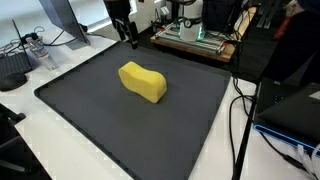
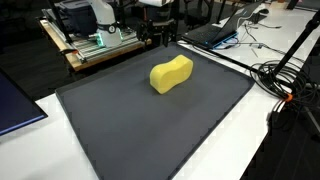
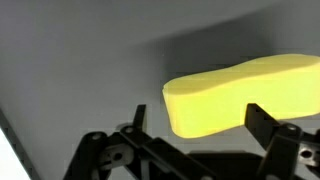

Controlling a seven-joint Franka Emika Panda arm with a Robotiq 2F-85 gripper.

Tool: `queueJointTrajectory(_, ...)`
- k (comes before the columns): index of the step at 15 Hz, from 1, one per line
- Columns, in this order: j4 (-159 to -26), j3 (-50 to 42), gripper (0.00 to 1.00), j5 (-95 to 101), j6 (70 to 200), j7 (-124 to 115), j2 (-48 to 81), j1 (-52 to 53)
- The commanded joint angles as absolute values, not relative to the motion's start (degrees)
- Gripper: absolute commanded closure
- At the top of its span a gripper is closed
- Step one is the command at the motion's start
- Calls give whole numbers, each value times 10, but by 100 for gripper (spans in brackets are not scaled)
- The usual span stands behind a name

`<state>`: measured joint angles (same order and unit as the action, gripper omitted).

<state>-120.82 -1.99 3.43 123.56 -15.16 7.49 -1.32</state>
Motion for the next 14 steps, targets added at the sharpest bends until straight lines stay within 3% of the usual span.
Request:
queueJointTrajectory(1, -1179, -20, 0, 3, 1244, -63, 102, -22)
queueJointTrajectory(7, -1133, -13, 0, -106, 1254, 88, 164, -55)
queueJointTrajectory(14, -1171, -1, 0, -195, 1380, 153, 195, -93)
